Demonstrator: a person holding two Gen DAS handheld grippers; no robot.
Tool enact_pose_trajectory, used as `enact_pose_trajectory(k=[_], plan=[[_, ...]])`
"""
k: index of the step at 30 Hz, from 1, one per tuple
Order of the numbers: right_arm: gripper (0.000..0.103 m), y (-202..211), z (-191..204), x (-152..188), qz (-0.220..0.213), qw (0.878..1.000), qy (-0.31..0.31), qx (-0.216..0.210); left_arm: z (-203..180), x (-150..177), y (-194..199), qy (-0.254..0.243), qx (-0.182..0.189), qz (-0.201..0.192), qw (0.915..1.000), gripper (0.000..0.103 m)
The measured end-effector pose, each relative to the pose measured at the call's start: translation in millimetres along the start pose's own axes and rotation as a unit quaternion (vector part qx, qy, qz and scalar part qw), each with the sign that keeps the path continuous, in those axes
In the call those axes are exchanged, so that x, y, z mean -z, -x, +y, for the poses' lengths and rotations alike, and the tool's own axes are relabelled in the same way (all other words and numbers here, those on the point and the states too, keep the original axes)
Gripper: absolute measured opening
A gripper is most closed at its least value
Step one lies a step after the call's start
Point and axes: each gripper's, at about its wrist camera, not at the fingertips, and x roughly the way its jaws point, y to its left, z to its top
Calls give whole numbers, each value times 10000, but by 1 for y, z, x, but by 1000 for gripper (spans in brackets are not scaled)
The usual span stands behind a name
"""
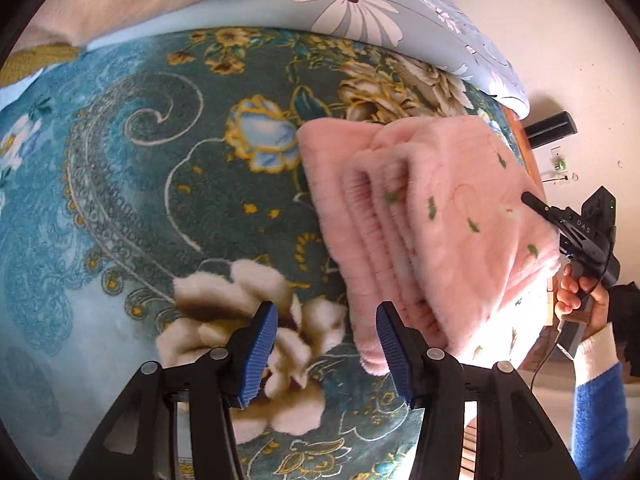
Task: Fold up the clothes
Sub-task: 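Carry the folded pants with both grippers and set them on the comforter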
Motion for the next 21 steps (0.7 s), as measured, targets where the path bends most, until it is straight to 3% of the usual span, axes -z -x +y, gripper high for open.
enact_pose_trajectory(k=[6,10,15,17,18,20,21], plan=[[28,8,6,-11,-41,9995,298,-37,29,30,4,463,330,-381,9977,56],[33,-8,-1,-3,173,9993,159,284,22,46,1,534,414,-635,9957,56],[46,22,7,8,-391,9979,235,470,8,68,0,473,300,-998,9934,56],[50,41,18,24,-746,9932,431,780,2,79,-2,439,154,-1130,9925,60],[52,49,25,36,-905,9896,575,956,-1,85,-4,418,36,-1190,9920,66],[67,53,44,71,-1103,9808,998,1261,-9,97,-6,221,-303,-1360,9900,75],[67,53,53,89,-1177,9756,1214,1400,-15,103,-6,54,-514,-1462,9879,81]])
